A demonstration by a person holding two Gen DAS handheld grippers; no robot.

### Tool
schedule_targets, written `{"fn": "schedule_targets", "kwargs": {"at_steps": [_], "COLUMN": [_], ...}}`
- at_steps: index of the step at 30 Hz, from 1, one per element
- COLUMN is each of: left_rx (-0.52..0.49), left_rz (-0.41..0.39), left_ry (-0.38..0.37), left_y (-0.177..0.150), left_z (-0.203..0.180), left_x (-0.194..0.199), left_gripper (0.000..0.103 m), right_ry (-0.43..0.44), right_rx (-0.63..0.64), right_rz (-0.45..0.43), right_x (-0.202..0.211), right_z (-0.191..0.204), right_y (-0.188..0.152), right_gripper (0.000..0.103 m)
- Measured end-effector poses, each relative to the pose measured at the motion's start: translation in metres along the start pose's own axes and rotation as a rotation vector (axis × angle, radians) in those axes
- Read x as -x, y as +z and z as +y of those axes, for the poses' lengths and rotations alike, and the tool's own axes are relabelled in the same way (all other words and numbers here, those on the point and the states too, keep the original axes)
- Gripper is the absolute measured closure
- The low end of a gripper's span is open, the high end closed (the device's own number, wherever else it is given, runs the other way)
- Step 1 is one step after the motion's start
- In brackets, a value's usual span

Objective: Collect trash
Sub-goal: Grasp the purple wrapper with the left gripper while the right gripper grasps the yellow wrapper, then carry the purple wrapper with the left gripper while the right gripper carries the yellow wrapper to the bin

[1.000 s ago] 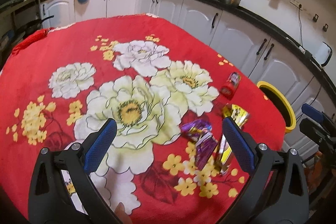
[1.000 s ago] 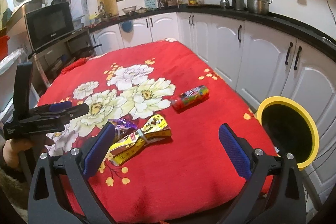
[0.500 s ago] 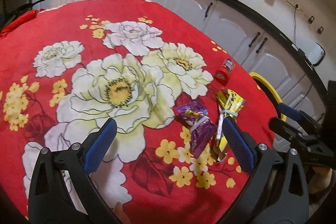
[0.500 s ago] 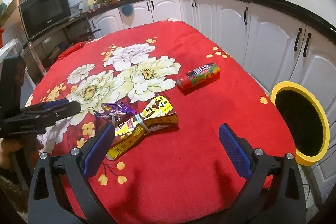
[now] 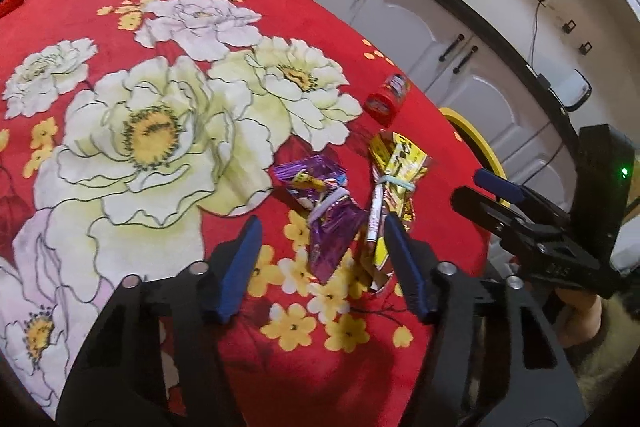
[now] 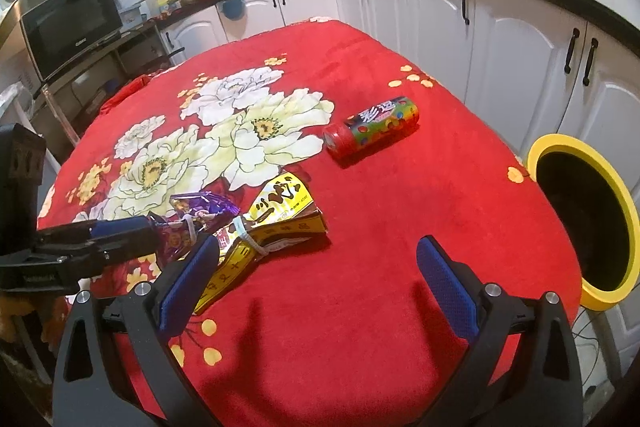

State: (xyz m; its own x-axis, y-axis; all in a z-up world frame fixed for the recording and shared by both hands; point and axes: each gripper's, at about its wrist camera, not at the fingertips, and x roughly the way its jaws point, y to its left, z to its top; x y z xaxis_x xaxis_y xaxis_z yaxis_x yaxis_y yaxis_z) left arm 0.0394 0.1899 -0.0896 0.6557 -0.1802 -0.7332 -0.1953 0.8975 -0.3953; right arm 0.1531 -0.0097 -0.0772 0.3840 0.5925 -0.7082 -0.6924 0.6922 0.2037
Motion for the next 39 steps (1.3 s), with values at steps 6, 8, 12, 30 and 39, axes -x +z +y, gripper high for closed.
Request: {"fn": "schedule_targets", "kwargs": {"at_steps": [6,8,12,30,39], "left_rx": [0.004,0.005,0.013,0.018,0.009], "left_rz": [0.019,0.023,0.035,0.022,0.010], "left_ry": [-0.013,-0.018,-0.016,-0.035,-0.019], "left_y": [0.006,0.007,0.006,0.001,0.000], "left_z": [0.001,0.002,0.007,0.019,0.015], "left_x": [-0.010,-0.013,-0.018,-0.016,-0.011], "left_gripper": [0.068,0.070,0.081,0.093,0.094], "right_ry": [0.056,0.082,0.126,0.226,0.251], "right_rx": [-0.019,-0.034,-0.065,-0.171,-0.172], "right_rz": [0.044,0.061,0.090,0.184,0.161], "right_x": [-0.012,-0.016,-0.023,-0.060,-0.054], "right_z": [-0.001,-0.001,0.000,0.000,-0.002], "right_y": [0.005,0.006,0.009,0.019,0.018], "right_gripper": [0.022,0.027,0.032,0.053,0.059]}}
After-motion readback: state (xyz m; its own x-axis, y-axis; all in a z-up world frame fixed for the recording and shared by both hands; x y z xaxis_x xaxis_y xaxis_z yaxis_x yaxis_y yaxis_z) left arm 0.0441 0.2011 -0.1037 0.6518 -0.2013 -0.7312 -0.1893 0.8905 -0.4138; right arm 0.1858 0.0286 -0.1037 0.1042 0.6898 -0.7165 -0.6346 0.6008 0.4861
